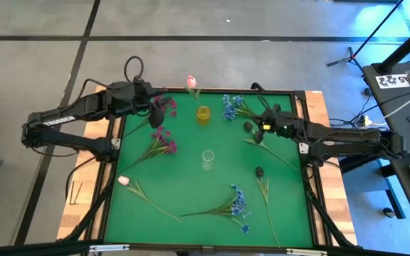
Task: Sort flowers into vase by color
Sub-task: Put the top blue flowers into the yellow vase
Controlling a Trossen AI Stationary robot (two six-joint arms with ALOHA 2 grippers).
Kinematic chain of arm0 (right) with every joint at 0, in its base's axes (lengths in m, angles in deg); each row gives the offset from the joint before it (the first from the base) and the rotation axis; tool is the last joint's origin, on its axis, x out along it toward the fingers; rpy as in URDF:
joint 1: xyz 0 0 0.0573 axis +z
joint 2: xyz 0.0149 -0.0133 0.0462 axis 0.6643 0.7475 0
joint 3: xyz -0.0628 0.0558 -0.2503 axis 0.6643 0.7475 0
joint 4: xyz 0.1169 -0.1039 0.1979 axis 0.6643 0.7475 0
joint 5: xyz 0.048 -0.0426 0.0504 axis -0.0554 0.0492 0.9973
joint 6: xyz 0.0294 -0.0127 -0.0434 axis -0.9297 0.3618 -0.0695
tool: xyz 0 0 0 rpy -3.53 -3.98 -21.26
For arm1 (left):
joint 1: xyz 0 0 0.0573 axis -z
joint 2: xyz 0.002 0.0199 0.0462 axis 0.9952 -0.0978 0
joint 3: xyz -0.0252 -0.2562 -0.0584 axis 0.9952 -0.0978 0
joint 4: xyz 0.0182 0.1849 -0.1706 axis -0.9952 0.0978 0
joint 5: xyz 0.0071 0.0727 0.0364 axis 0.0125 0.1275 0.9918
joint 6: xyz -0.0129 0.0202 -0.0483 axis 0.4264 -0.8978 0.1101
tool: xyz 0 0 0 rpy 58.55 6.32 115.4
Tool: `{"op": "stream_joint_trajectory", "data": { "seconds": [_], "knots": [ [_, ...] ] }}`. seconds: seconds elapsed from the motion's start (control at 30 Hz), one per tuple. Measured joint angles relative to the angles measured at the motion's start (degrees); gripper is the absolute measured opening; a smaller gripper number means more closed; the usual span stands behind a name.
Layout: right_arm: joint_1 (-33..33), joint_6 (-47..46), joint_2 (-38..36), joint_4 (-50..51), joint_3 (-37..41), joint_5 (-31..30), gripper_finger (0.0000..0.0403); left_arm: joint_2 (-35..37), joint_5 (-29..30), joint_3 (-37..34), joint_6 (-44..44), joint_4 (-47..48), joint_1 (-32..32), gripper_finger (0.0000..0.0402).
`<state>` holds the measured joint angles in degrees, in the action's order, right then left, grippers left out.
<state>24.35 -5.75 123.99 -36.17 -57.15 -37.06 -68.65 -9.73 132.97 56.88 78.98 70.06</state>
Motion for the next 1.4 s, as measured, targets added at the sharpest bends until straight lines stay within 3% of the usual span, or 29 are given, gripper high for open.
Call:
{"op": "stream_joint_trajectory", "data": {
  "seconds": [0.2,0.43,0.7,1.0,1.4],
  "knots": [
    [-4.45,-0.17,2.08,2.3,-1.45,5.88,0.0017,0.02,-0.03,-0.02,0.29,0.0,0.58,0.0118],
    [-5.73,1.8,5.49,13.35,-9.19,2.81,0.0017,0.13,-0.02,-0.07,-0.72,0.45,2.44,0.0105],
    [-5.73,4.16,11.17,14.35,-11.23,2.84,0.0017,1.5,0.43,-0.09,-1.2,1.68,4.49,0.0088],
    [-5.74,4.2,13.41,13.19,-11.23,2.69,0.0017,8.42,0.66,-0.41,-1.17,2.67,6.33,0.0053],
    [-11.83,6.79,14.41,23.73,-21.6,7.51,0.0017,18.64,0.63,-21.45,-3.82,-17.99,7.26,0.0011]
  ]
}}
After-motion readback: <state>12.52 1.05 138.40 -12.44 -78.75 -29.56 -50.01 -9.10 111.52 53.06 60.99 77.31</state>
